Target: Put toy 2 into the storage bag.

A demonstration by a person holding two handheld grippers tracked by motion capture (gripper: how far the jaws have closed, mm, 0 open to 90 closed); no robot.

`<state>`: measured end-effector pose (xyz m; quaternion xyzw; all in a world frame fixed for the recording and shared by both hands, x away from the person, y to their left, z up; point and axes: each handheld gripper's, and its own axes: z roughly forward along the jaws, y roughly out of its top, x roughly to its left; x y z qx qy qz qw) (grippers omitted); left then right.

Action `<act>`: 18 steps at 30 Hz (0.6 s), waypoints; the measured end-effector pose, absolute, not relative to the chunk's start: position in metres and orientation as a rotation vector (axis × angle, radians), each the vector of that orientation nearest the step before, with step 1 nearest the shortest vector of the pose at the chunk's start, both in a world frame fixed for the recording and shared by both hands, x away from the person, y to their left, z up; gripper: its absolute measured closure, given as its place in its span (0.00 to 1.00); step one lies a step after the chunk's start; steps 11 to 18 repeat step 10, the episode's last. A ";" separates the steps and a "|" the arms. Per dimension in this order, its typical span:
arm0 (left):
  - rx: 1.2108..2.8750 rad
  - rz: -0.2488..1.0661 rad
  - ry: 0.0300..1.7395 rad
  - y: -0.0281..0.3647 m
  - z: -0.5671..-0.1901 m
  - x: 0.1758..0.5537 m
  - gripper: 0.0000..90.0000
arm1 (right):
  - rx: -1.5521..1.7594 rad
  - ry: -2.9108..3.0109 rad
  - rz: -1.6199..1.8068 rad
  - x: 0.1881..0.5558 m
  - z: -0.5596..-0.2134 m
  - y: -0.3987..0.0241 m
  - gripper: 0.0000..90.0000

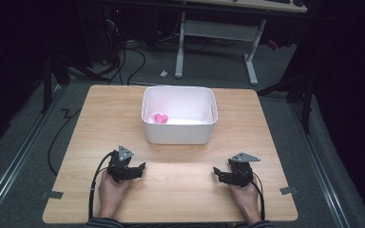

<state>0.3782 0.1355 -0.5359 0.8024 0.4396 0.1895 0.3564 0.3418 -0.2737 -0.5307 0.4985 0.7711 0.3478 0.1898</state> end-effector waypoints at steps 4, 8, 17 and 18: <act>2.072 0.490 1.135 0.135 -0.536 0.378 0.26 | 1.358 2.175 0.908 0.341 -0.531 -0.268 0.27; 2.070 0.490 1.136 0.135 -0.536 0.378 0.26 | 1.351 2.176 0.898 0.341 -0.531 -0.266 0.26; 2.070 0.490 1.136 0.135 -0.536 0.378 0.26 | 1.351 2.176 0.898 0.341 -0.531 -0.266 0.26; 2.070 0.490 1.136 0.135 -0.536 0.378 0.26 | 1.351 2.176 0.898 0.341 -0.531 -0.266 0.26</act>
